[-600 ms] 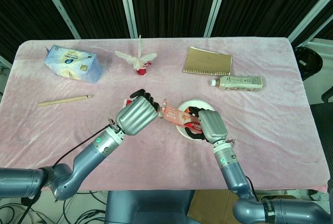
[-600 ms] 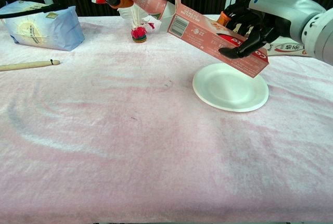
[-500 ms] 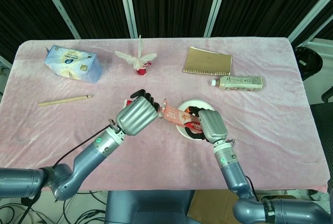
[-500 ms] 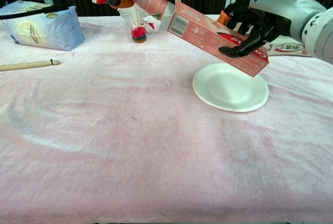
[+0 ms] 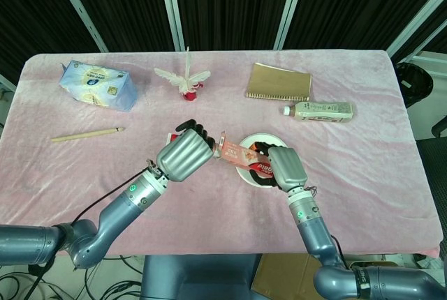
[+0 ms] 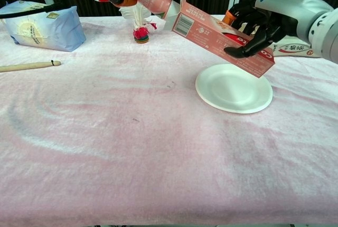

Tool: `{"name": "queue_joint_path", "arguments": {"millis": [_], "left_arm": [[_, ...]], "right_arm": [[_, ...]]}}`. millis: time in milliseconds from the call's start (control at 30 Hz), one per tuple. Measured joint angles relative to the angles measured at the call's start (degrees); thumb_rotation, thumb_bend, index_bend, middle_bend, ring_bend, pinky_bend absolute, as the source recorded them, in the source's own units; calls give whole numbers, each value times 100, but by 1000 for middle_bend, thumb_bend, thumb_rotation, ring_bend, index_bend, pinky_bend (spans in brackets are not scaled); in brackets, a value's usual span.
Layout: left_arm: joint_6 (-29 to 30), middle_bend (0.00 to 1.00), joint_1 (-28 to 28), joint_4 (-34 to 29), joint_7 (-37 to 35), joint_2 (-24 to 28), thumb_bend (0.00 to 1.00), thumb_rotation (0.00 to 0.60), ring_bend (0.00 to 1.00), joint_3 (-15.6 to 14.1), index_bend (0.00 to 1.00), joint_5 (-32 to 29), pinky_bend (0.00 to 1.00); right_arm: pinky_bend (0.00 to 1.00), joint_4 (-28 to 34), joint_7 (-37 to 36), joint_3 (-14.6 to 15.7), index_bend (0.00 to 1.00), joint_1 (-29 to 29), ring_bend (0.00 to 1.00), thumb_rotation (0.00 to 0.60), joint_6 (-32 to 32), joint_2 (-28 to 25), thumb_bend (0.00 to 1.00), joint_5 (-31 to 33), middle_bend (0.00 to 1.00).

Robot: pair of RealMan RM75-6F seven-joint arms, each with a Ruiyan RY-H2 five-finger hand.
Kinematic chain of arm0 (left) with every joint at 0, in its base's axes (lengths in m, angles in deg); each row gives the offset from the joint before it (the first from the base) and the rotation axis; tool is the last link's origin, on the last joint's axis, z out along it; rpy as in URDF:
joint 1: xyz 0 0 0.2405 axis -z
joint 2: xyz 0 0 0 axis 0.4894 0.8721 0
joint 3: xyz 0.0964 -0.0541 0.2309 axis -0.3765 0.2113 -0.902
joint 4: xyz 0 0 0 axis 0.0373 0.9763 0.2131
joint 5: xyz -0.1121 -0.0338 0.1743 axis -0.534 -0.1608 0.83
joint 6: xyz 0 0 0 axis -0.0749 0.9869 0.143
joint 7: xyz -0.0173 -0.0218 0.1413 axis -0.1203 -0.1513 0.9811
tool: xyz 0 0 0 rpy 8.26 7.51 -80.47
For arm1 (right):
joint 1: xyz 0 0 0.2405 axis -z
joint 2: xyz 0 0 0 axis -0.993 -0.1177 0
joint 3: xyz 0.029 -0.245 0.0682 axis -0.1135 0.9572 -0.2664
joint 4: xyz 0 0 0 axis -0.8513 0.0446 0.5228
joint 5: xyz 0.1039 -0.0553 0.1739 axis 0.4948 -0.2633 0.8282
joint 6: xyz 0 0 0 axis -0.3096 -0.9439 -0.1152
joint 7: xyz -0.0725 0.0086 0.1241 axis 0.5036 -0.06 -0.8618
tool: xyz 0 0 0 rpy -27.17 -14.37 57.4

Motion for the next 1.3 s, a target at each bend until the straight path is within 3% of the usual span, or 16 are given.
{"name": "queue_joint_path", "arguments": {"millis": [733,1300], "left_arm": [[16,677,52,4,59,-43,403,600,552,22,621,-39,616],[-5,588,374,-15,439,-302,388,600,491,247,552,-63,562]], "right_arm": [[478,38,-23,-50,444,-18,424,600,-45,32,389,29,431],[475,187,-764,-450,444,139,424,600,-154,-20,390,191,431]]}}
